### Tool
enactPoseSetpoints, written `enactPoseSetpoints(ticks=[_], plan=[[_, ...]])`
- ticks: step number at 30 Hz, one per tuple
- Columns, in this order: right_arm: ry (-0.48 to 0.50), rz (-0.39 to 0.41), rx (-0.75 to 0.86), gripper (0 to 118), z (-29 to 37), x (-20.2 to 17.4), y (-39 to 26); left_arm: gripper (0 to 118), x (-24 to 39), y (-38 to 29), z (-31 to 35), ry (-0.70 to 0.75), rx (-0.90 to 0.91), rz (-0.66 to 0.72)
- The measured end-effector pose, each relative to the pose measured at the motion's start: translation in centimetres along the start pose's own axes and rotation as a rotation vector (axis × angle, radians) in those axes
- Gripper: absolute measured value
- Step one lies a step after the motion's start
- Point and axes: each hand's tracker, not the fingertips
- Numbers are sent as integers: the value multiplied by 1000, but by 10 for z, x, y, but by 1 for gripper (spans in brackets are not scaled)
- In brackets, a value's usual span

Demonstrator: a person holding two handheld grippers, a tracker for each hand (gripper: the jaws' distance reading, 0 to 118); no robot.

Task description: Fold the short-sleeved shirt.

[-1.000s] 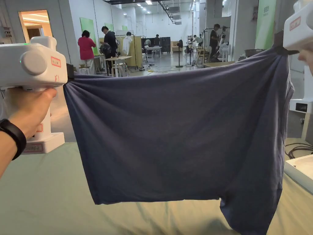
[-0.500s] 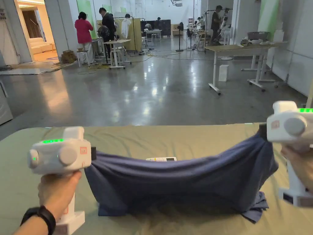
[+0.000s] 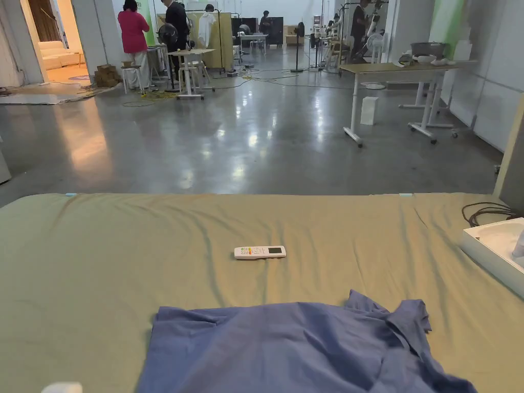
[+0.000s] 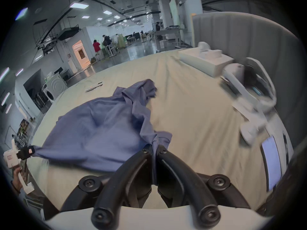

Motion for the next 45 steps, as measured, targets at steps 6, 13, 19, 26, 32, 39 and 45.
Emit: enactPoseSetpoints(ticks=[6, 13, 19, 26, 32, 39, 45], plan=[[-8, -28, -23, 3, 77, 21, -80, 5, -5, -79, 63, -17, -57, 33], [-44, 12, -54, 3, 110, 27, -126, 5, -5, -129, 91, 10, -79, 29], [-63, 46, -66, 87, 99, 27, -135, 92, -11, -132, 92, 55, 5, 115], [-57, 4, 90, 92, 154, 19, -120, 98, 5, -96, 156, 34, 173, 63], [61, 120, 368, 93, 228, -54, -75, 98, 96, -46, 239, 20, 444, -7], [140, 200, 515, 64, 274, -96, -55, 98, 155, -44, 275, 64, 577, -97], [133, 192, 548, 0, 281, -100, -62, 2, 165, -53, 285, 44, 569, -126]])
